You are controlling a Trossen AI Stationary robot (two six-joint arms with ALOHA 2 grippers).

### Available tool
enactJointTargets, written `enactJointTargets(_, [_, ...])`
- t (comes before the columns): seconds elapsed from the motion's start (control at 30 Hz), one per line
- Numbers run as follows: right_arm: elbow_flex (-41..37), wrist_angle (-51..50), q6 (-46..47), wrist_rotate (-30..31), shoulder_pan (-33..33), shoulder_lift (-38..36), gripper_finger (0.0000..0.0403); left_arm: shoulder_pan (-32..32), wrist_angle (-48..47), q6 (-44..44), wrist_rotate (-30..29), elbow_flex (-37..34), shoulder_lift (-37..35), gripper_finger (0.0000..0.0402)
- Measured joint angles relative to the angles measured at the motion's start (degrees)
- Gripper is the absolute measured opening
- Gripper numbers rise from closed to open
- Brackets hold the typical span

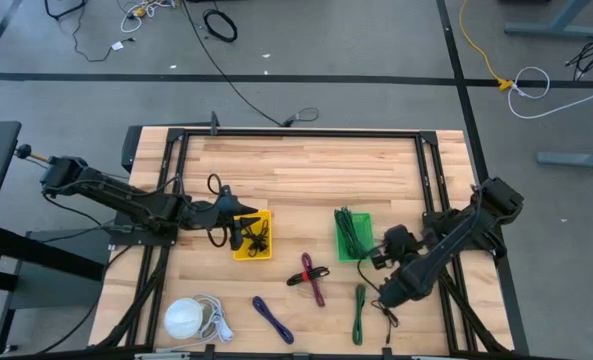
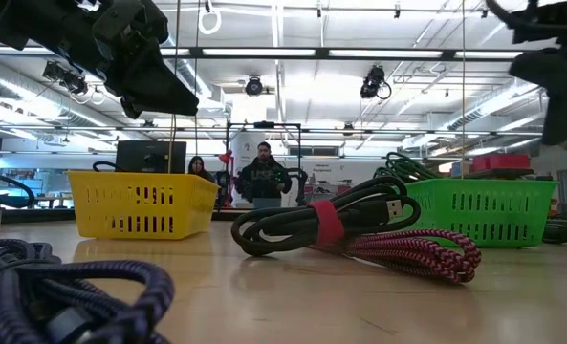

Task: Pick & Place USB Port
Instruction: Put the black charger cable into the yellow bin

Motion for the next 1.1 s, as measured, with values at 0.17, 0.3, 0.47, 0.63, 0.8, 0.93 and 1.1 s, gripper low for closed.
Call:
enactJointTargets(0.17, [-0.1,-2.8,4.66,-1.6,2.58,-1.08,0.0065,0.0,-0.04,-0.3,0.0,0.0,0.0,0.0119])
enactJointTargets(0.3, [-0.26,-2.89,6.87,-0.51,4.6,-3.02,0.0065,0.0,-0.23,-0.56,0.0,0.0,0.0,0.0119])
enactJointTargets(0.47, [-0.3,-2.85,8.99,-0.3,7.18,-4.76,0.0065,0.0,-0.47,-0.56,0.0,0.0,0.0,0.0119])
enactJointTargets(0.63, [-3.19,-2.85,12.6,-1.22,9.66,-5.18,0.0065,-0.21,-0.78,-1.62,0.0,0.0,0.0,0.0119])
enactJointTargets(0.8, [-8.06,2.73,13.49,-2.84,10.33,-7.01,0.0063,-1.0,-1.26,-2.07,-0.02,0.0,0.0,0.0119])
enactJointTargets(0.93, [-10.96,10.72,12.94,-0.29,10.3,-10.25,0.0055,-1.1,-1.28,-2.07,-0.1,0.0,0.0,0.0119])
enactJointTargets(1.1, [-14.11,18.66,10.15,0.58,10.1,-12.62,0.0045,-1.09,-1.28,-2.07,-0.22,0.0,-0.01,0.0119])
